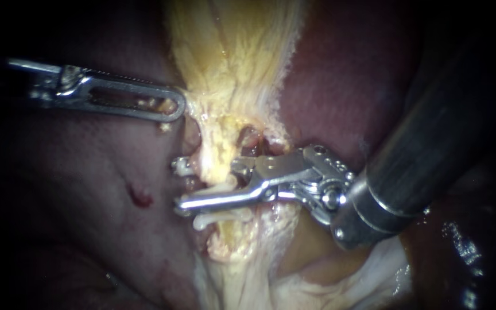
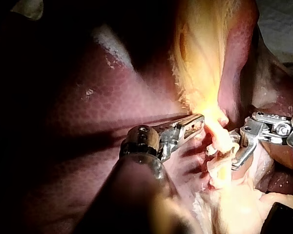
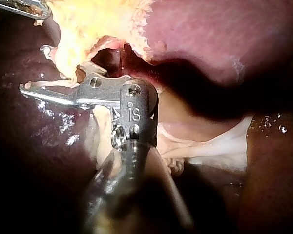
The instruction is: Clipping third clip left tube
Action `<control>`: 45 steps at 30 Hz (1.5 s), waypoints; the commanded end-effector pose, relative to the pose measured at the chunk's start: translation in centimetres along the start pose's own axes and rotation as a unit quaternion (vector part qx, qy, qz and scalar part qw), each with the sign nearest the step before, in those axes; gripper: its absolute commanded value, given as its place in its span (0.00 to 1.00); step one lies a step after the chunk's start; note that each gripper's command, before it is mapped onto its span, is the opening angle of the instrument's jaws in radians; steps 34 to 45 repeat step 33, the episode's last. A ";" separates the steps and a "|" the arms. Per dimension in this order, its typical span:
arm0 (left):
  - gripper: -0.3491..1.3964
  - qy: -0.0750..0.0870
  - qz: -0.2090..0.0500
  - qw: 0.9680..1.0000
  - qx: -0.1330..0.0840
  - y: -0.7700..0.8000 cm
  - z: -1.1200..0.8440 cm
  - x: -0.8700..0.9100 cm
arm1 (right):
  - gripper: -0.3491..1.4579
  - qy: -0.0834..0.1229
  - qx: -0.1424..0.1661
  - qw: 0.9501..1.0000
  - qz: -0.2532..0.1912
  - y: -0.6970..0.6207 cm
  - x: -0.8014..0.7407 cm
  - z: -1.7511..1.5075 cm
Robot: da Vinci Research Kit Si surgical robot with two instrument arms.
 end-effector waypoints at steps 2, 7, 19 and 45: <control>0.00 0.000 0.000 1.000 0.000 0.00 0.00 0.00 | 0.37 0.000 -0.004 1.000 0.000 0.02 -0.01 -0.03; 0.00 0.000 0.000 1.000 0.000 0.00 0.00 0.00 | 0.23 0.001 -0.010 1.000 0.000 0.04 -0.03 -0.09; 0.00 0.000 0.000 1.000 0.000 0.00 0.00 0.00 | 0.00 -0.010 0.012 1.000 -0.003 0.03 0.01 -0.14; 0.00 0.000 0.000 1.000 0.000 0.01 0.00 0.01 | 0.00 -0.046 0.064 0.997 -0.017 0.12 -0.06 -0.17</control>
